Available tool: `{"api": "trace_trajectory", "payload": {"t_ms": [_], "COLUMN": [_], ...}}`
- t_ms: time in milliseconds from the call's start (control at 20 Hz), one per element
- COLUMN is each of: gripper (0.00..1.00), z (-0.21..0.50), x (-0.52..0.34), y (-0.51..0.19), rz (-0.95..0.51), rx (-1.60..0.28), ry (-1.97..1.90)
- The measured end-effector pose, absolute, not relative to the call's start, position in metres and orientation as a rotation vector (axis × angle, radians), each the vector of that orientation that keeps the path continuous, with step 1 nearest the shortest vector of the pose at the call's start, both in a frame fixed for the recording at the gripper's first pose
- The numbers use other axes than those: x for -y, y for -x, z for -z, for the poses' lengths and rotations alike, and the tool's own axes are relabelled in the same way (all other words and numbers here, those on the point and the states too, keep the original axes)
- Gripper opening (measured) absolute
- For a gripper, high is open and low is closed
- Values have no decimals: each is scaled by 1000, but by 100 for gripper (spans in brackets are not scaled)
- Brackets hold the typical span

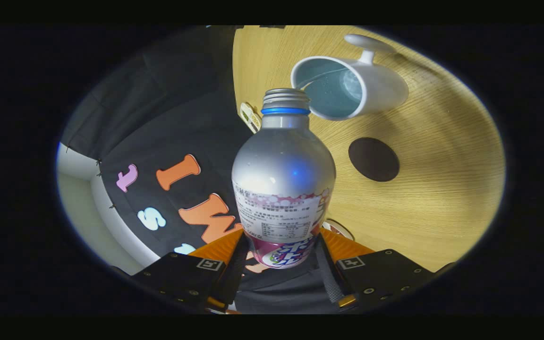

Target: Take the bottle from table, then pour the juice into the cup, finally place the bottle on the coaster

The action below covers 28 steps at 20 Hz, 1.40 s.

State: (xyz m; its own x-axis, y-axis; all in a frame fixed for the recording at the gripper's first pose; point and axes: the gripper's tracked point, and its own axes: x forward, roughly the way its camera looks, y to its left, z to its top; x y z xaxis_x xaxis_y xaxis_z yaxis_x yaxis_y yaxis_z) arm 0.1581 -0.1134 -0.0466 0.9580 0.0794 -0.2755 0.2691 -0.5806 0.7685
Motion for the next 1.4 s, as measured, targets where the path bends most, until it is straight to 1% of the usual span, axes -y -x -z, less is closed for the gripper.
{"api": "trace_trajectory", "payload": {"t_ms": [600, 950, 1400], "gripper": [73, 73, 73], "z": [45, 49, 43], "x": [113, 124, 123], "y": [-158, -152, -163], "rz": [270, 277, 264], "rx": [-234, -183, -159], "ry": [-2233, -2248, -2294]}}
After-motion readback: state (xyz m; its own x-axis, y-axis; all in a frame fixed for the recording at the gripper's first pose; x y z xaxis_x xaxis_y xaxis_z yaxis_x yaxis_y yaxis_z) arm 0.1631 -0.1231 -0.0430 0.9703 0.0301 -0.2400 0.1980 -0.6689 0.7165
